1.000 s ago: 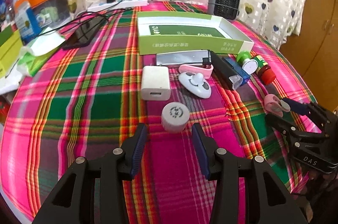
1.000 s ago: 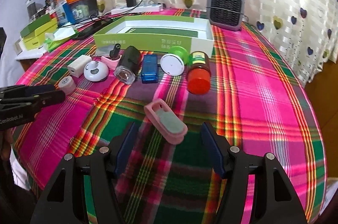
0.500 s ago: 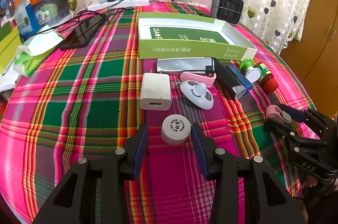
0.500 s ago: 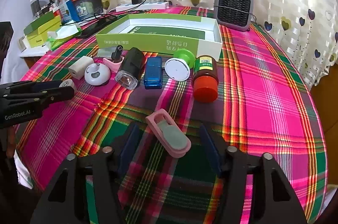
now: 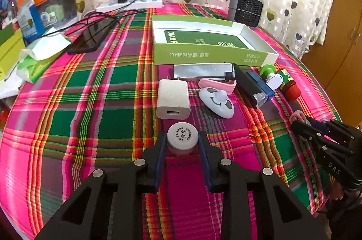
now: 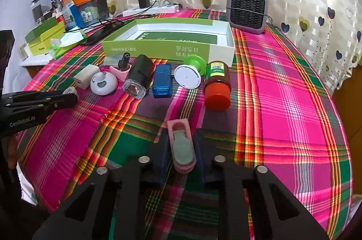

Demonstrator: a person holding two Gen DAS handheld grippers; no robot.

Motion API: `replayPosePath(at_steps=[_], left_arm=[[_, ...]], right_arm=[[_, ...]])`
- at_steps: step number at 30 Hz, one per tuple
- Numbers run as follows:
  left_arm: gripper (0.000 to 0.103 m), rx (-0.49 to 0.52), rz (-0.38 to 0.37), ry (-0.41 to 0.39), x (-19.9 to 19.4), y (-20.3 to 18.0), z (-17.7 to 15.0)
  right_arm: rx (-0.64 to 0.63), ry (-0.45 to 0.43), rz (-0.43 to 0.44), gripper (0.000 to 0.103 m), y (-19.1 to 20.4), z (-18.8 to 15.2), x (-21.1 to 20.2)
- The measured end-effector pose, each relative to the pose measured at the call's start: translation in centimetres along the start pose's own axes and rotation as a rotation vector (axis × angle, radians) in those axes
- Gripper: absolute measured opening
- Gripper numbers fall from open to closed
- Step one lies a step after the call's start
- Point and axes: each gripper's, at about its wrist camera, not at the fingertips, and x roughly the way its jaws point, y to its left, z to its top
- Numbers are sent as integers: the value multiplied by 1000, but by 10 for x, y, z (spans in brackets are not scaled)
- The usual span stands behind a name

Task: Organize rigid objects
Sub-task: 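Grasp the white round lidded container with the left tool while the right tool grasps the pink clip, then carry the white container with the left tool while the right tool carries the pink clip into the green box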

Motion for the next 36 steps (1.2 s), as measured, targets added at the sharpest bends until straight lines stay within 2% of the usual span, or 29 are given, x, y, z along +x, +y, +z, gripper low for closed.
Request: replayPosePath(at_steps=[11, 20, 36], left_arm=[[27, -7, -2, -12, -6, 2, 4], [27, 12, -24, -35, -15, 1, 19], [27, 16, -65, -80, -6, 16, 88]], right_arm=[[19, -10, 11, 18, 0, 1, -3], [30, -31, 26, 19, -2, 16, -10], [23, -83, 19, 19, -11, 82, -4]])
